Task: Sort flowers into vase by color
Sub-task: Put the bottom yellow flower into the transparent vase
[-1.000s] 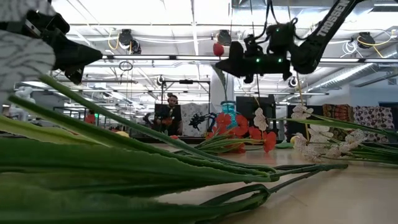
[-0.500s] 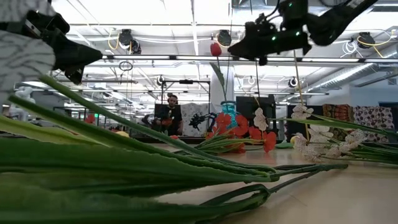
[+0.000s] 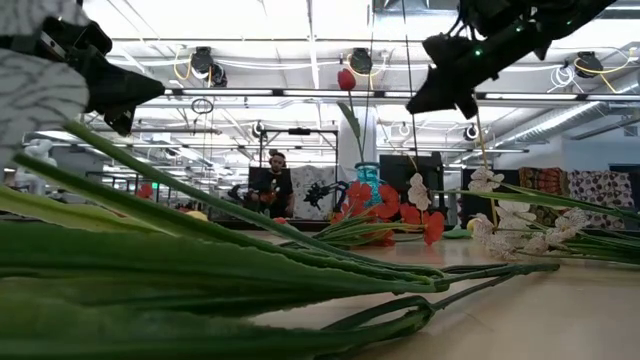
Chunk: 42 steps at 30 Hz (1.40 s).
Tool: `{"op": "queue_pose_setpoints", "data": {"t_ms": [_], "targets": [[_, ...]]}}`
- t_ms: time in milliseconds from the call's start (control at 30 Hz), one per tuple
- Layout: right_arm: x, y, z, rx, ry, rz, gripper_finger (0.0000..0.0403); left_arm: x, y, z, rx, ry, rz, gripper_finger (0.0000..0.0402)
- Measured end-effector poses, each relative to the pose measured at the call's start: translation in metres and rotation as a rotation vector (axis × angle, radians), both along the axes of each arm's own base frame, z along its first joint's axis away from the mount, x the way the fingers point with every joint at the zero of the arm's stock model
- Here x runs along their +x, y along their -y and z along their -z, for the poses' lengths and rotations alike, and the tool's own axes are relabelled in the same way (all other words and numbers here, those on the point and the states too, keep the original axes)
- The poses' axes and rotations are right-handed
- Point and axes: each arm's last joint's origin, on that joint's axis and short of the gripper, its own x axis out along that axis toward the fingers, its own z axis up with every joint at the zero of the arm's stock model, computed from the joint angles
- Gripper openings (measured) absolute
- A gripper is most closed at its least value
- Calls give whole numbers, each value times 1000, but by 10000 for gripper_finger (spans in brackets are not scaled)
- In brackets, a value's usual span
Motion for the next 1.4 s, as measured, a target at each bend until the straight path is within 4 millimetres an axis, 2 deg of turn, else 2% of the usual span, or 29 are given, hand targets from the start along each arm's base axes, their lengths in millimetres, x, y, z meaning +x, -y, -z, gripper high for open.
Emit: {"op": "queue_pose_setpoints", "data": {"t_ms": [233, 400, 700, 1033, 1233, 1400], "targets": [[-2, -15, 15, 142, -134, -19, 18, 0, 0, 0, 0, 0, 0, 34], [-3, -23, 21, 182, -194, -40, 2, 0, 0, 0, 0, 0, 0, 34], [-2, -25, 21, 132, -225, 0, 1, 0, 0, 0, 0, 0, 0, 34], [-2, -28, 23, 209, -207, 35, 2, 0, 0, 0, 0, 0, 0, 34], [-3, -39, 28, 288, -253, 40, 3, 0, 0, 0, 0, 0, 0, 34], [-7, -57, 36, 357, -361, 81, 4, 0, 0, 0, 0, 0, 0, 34]]}}
